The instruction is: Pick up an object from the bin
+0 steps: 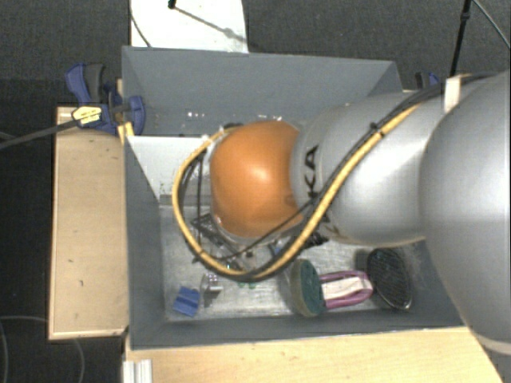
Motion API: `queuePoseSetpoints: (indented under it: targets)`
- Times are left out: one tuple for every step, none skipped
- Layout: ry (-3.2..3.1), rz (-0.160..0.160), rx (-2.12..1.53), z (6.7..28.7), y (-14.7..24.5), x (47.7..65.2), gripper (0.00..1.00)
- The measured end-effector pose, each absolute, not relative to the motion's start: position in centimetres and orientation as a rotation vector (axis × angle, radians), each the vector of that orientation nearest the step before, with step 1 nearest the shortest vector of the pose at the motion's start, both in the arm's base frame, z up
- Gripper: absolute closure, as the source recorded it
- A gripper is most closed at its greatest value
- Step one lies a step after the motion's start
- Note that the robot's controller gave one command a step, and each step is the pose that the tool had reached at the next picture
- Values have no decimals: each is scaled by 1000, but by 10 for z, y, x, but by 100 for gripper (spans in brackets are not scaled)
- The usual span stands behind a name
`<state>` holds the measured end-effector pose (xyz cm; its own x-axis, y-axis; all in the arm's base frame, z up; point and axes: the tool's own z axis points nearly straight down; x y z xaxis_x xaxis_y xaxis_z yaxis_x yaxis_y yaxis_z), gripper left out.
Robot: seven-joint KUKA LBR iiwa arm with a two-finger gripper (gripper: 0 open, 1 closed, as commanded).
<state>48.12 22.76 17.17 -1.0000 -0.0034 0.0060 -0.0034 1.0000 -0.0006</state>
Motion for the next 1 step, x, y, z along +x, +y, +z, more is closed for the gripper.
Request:
queuePoseSetpoints:
  targets:
    - [-3146,-5,-39,83,242,487,0]
